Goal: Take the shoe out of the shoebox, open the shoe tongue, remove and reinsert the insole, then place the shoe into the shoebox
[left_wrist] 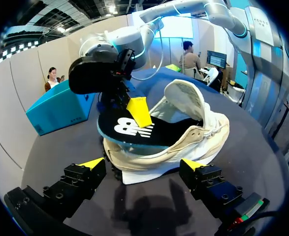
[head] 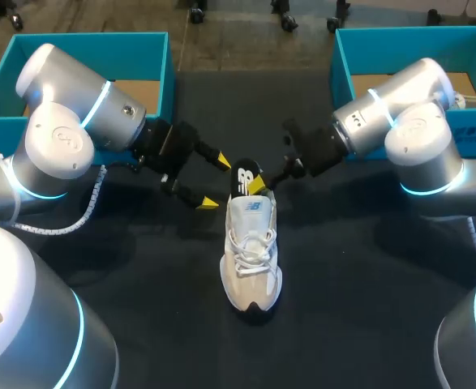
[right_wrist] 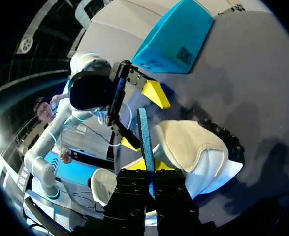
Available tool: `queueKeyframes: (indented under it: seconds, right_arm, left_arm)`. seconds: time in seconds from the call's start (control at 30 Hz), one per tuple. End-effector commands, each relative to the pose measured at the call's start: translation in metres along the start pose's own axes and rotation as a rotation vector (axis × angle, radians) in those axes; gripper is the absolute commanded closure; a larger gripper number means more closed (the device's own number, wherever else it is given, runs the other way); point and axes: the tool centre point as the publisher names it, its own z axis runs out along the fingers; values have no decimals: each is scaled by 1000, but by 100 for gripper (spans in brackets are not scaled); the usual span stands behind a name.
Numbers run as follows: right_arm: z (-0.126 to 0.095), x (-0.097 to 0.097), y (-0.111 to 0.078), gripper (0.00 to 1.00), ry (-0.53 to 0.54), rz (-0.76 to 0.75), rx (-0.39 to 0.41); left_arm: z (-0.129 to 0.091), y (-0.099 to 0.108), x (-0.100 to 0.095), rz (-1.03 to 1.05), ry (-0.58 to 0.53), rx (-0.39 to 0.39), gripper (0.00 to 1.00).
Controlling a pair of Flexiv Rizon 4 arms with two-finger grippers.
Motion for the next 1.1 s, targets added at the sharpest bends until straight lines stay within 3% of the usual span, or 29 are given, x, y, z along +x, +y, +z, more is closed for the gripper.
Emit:
queueKeyframes:
  seconds: [0.03, 0.4, 0.77, 0.83, 0.9, 1.1]
  right_arm:
    - [5, 0, -7, 100, -10, 23, 3]
    - [8, 3, -26, 100, -3, 72, 5]
    - [5, 6, -25, 100, -21, 84, 40]
    - [3, 8, -22, 79, -30, 75, 38]
    - [1, 10, -18, 67, -37, 67, 40]
    - [-1, 11, -6, 57, -52, 33, 42]
  left_arm:
    - [-1, 0, 1, 0, -1, 0, 0]
    - [-1, 0, 1, 0, -1, 0, 0]
    - [-1, 0, 1, 0, -1, 0, 0]
    - [-1, 0, 1, 0, -1, 0, 0]
    - [-1, 0, 1, 0, -1, 0, 0]
    - [-1, 0, 1, 0, -1, 0, 0]
